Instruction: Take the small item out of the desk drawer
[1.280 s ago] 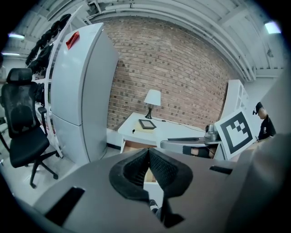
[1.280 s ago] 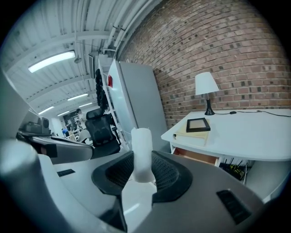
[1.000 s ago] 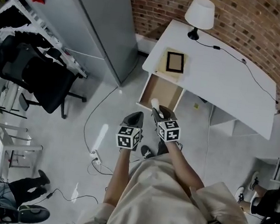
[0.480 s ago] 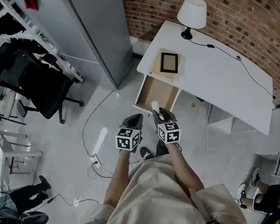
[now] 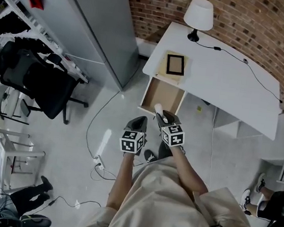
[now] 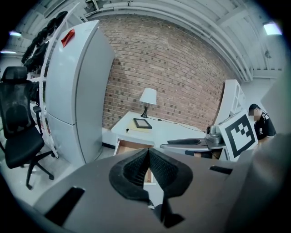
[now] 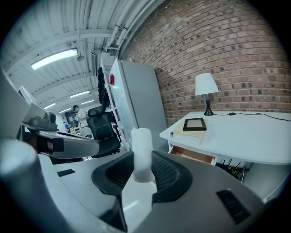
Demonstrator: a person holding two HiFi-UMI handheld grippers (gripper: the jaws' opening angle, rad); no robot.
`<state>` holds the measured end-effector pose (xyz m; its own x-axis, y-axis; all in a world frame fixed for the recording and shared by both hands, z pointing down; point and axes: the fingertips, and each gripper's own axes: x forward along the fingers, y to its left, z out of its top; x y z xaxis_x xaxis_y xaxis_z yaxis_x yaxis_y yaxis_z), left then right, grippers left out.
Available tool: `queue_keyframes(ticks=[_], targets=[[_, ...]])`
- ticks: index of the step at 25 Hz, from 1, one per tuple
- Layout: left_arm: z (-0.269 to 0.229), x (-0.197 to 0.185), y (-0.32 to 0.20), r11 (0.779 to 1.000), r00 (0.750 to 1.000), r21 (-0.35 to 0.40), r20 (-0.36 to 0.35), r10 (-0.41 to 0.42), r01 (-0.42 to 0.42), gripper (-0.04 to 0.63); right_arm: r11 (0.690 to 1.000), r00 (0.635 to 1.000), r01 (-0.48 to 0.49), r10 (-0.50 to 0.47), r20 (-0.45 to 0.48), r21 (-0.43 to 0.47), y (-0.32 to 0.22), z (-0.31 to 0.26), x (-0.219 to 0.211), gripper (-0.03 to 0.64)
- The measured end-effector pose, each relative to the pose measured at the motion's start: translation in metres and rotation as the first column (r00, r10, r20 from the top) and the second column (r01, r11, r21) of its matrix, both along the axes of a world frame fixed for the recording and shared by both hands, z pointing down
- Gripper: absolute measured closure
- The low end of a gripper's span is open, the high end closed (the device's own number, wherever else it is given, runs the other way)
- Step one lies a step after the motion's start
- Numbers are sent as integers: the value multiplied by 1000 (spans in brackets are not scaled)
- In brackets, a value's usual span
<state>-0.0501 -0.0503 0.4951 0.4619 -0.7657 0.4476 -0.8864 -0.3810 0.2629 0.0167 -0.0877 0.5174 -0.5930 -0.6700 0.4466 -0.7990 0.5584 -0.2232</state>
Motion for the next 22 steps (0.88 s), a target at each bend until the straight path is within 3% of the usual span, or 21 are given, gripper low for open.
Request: queue_keyframes(ticks=[22], targets=[[2,-11,-4,1000,1000,3,0,-17,17,578,999,999,46,-46,-16,-1,-2,4,-18,471]])
